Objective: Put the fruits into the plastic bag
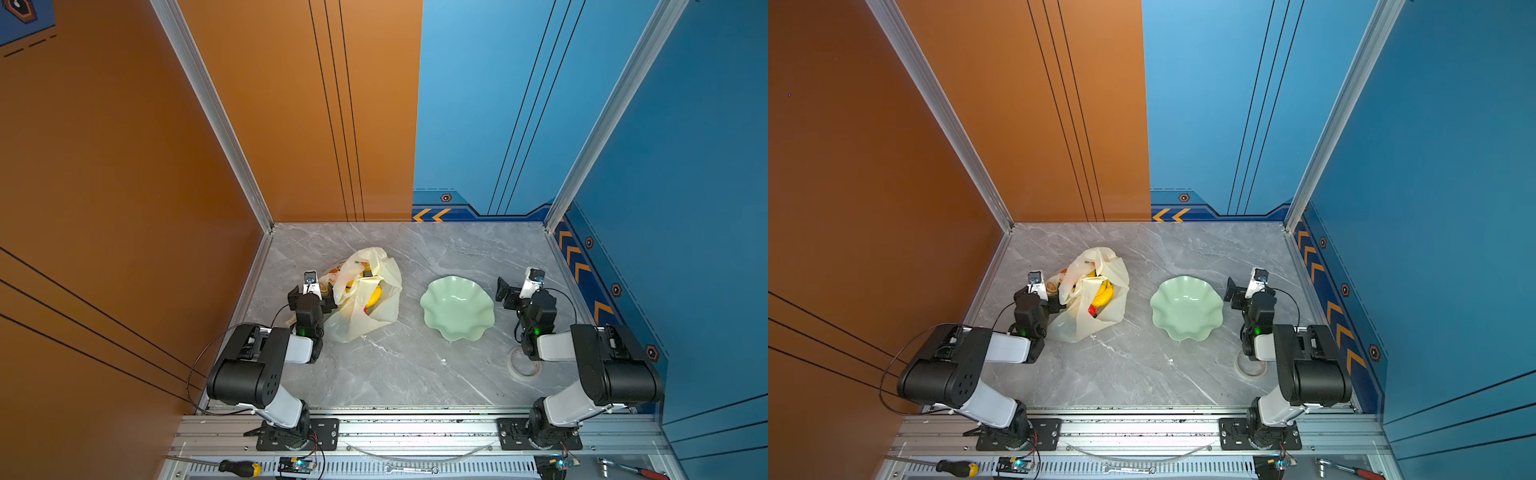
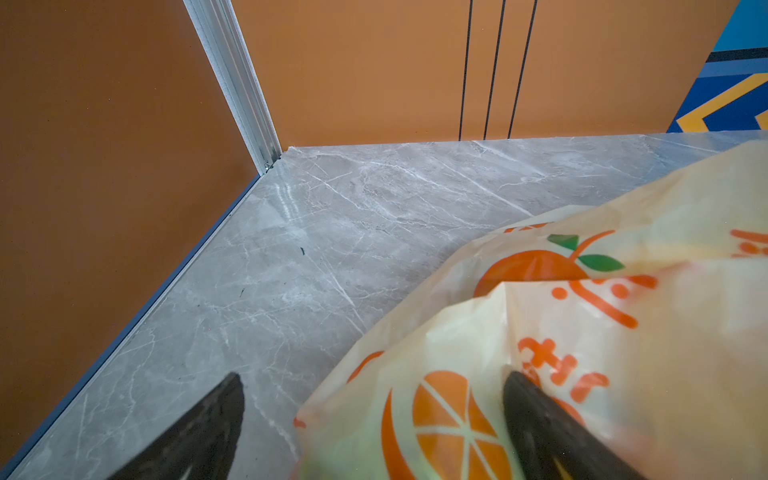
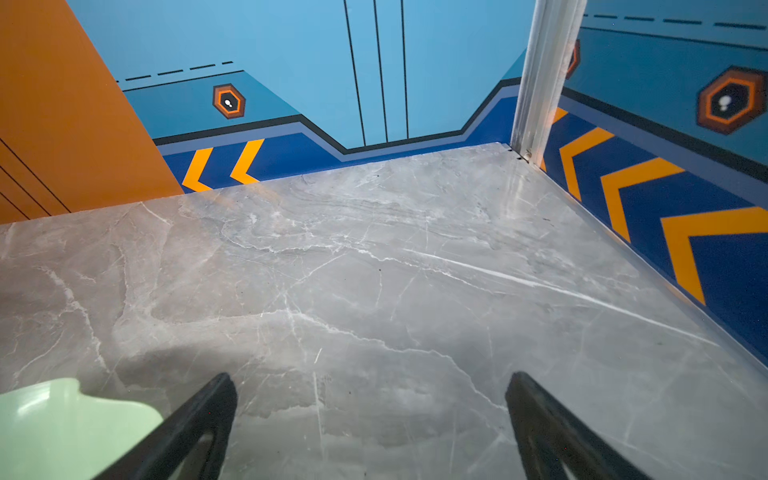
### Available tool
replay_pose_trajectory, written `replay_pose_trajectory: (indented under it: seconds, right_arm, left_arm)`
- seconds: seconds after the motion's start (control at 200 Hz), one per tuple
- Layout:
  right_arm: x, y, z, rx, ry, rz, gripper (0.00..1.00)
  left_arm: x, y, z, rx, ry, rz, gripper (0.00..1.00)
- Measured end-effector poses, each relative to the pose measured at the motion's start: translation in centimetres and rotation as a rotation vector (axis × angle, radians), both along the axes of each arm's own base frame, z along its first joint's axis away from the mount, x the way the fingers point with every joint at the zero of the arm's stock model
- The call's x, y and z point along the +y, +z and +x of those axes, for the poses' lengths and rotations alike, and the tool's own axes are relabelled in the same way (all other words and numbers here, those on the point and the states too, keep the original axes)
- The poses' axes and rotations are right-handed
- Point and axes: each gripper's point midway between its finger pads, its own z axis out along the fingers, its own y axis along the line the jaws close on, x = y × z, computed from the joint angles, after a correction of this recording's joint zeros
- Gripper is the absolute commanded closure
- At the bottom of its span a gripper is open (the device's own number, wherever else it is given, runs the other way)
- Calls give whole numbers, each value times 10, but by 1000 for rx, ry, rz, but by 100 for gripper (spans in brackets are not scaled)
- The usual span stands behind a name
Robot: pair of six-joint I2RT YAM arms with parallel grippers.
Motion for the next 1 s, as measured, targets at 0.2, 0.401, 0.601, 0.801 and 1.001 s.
replay_pose_trajectory:
  seconds: [0.2, 0.401, 0.601, 0.801, 1.001]
  right_arm:
    - [-2, -16, -4, 72, -21, -29, 0]
    - [1, -21, -6, 97, -28, -57, 0]
    - [2, -24, -8, 110, -27, -73, 0]
    - [2, -24, -8, 111, -27, -73, 0]
    - [2, -24, -8, 111, -27, -73, 0]
  left_arm:
    - [0, 0, 0, 0, 1, -2, 2]
    - [0, 0, 0, 0, 1, -2, 2]
    - [0, 0, 0, 1, 1, -2, 2]
    - [0, -1, 0, 2, 1, -2, 2]
    - [0, -1, 0, 3, 1, -2, 2]
